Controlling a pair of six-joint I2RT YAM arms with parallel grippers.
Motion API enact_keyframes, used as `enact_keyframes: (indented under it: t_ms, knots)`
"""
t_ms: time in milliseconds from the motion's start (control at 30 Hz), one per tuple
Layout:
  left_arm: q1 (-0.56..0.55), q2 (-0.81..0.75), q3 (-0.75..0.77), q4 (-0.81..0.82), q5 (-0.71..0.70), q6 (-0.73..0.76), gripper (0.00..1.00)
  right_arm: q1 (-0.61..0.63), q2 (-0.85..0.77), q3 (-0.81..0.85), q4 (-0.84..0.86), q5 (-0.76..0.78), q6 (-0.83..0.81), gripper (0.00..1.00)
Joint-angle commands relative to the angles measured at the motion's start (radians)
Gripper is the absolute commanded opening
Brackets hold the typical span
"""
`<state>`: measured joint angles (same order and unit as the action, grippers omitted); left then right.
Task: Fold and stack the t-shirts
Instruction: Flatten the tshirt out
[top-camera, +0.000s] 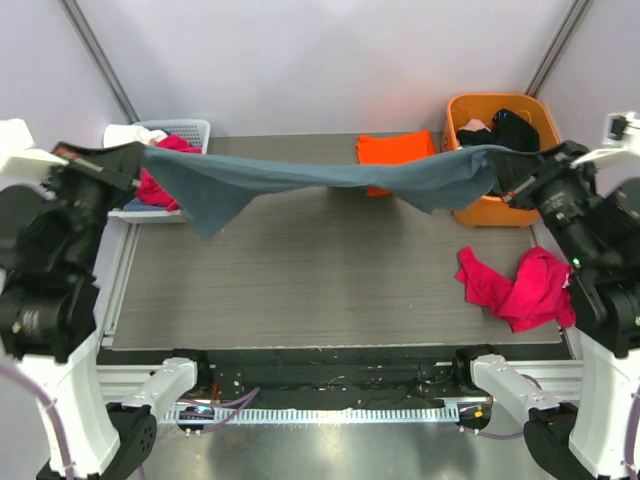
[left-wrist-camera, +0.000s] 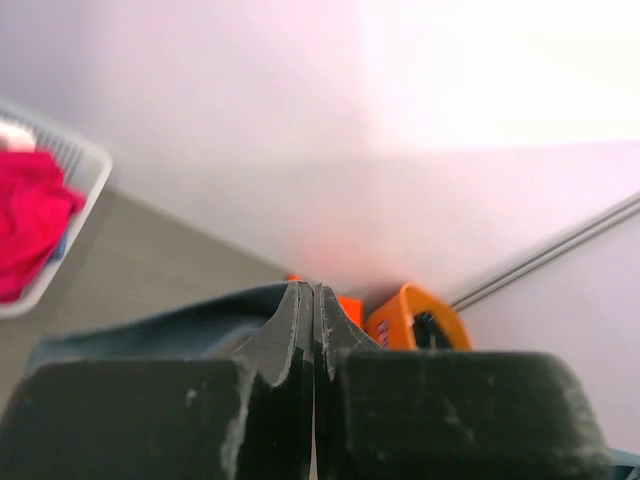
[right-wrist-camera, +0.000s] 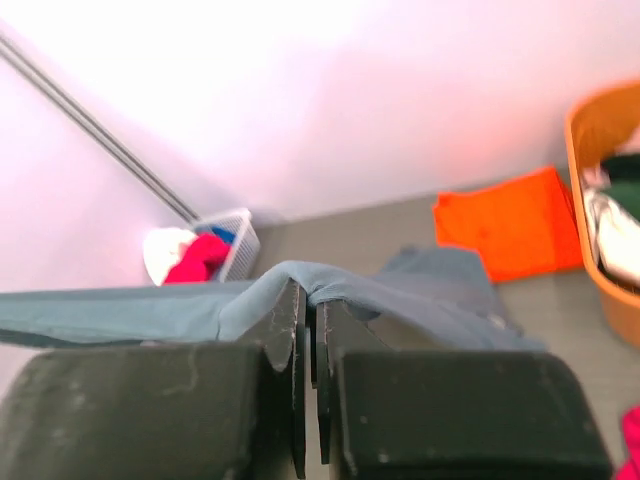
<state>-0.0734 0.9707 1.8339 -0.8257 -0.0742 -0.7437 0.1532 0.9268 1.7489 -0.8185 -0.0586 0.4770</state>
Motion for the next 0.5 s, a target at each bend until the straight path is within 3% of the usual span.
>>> enact_keyframes:
  t_ms: [0,467]
  knots:
    - [0.000,-0.018,0.162,-0.038,-0.002,0.037,0.00,-0.003,-0.054,0.086,0.084,-0.014,-0.014,0.01]
    - [-0.002,-0.041,0.401,-0.130,-0.013,0.006,0.00,-0.004,-0.129,0.274,0.019,0.111,-0.078,0.01]
